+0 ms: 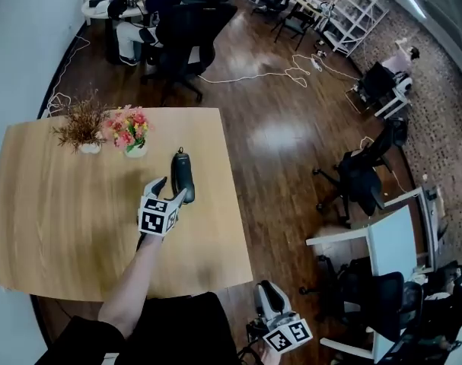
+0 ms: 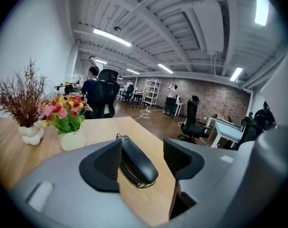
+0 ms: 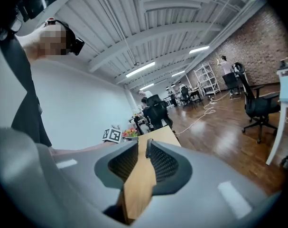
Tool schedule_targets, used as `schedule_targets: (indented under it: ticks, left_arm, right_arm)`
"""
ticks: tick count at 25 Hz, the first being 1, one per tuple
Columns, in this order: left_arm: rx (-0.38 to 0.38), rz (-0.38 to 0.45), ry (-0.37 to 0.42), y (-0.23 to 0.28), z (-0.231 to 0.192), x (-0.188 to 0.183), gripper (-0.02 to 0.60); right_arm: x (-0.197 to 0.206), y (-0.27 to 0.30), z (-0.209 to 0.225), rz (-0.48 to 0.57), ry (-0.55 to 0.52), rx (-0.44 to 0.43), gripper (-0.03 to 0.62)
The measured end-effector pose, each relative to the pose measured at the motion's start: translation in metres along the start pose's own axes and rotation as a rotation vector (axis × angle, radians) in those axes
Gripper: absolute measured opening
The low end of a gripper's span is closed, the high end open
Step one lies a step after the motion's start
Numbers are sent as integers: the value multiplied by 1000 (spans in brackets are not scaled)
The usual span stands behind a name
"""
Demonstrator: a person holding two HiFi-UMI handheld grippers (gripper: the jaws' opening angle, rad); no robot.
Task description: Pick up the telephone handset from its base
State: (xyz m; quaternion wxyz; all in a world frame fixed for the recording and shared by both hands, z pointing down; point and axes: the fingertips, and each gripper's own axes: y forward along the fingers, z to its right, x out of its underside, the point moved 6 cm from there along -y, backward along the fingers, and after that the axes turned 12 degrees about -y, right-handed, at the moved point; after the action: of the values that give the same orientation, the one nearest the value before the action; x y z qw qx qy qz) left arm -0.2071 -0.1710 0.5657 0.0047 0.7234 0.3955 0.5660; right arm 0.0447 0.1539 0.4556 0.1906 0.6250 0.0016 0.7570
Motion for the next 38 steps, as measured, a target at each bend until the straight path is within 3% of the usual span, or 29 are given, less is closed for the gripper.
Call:
schedule_targets:
  ticks: [9, 13, 18, 26, 29, 34, 38]
  left_arm:
    - [-176, -127, 3, 110, -11, 10, 301]
    - [-278, -192, -13, 132, -10, 30, 301]
    - [-392, -199, -42, 144, -22, 31, 301]
    - [-441, -214, -115, 145, -25, 29, 288]
    - [-445, -199, -135, 139, -22, 23, 247]
    - [-437, -196, -169, 132, -22, 27, 241]
    - [-426, -207, -145, 130, -22, 29, 244]
  right_arm:
    - [12, 72, 36, -92, 23, -124, 83]
    - [0, 118, 55, -139, -66, -205, 83]
    - [-24, 156, 64, -112, -152, -313, 83]
    - [-19, 165, 85, -129, -120, -361, 83]
    - [-18, 165, 88, -130, -108, -372, 83]
    - [-15, 164, 90, -130, -95, -389, 83]
    - [-13, 161, 91, -134, -93, -402, 83]
